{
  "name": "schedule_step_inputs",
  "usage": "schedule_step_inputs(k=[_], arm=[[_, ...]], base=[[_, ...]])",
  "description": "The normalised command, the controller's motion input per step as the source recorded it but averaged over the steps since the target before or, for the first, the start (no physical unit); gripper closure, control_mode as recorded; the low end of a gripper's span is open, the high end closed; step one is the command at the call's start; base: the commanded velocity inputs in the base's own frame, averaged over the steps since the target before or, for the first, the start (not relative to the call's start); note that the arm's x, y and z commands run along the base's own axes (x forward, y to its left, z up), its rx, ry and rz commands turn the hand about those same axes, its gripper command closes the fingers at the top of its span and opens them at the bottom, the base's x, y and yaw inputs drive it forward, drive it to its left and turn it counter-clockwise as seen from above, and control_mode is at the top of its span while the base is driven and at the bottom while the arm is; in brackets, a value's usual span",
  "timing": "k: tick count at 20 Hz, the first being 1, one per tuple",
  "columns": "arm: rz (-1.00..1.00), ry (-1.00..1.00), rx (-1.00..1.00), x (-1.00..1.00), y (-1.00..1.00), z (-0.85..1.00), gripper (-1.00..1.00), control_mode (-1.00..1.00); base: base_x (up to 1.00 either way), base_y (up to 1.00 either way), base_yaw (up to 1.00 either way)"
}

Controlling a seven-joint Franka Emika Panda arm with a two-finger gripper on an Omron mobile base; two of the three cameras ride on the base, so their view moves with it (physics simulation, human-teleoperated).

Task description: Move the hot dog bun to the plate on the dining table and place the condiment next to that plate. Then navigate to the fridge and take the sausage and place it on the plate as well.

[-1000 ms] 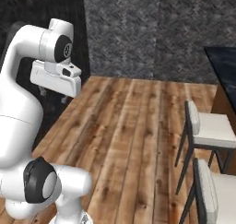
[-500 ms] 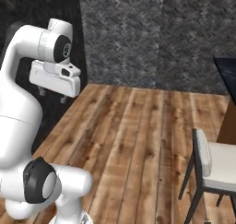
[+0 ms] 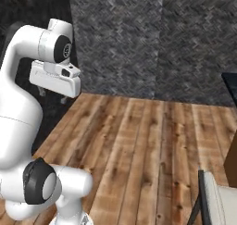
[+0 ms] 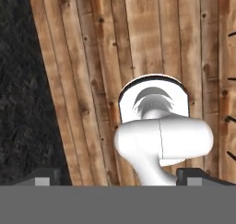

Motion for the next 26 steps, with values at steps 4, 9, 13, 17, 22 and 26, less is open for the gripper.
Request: schedule_step_inputs(k=[4,9,13,17,22,26], arm=[[0.0,0.0,0.0,0.0,0.0,0.0,-1.0,1.0],[0.0,0.0,0.0,0.0,0.0,0.0,-1.0,1.0],[0.0,0.0,0.0,0.0,0.0,0.0,-1.0,1.0],[0.0,0.0,0.0,0.0,0.0,0.0,-1.0,1.0],[0.0,0.0,0.0,0.0,0.0,0.0,-1.0,1.0],[0.0,0.0,0.0,0.0,0.0,0.0,-1.0,1.0]], base=[[1.0,0.0,-0.29],[1.0,0.0,-0.4],[1.0,0.0,-0.42],[1.0,0.03,-0.44],[0.99,0.15,-0.47],[1.0,0.35,-0.48]])
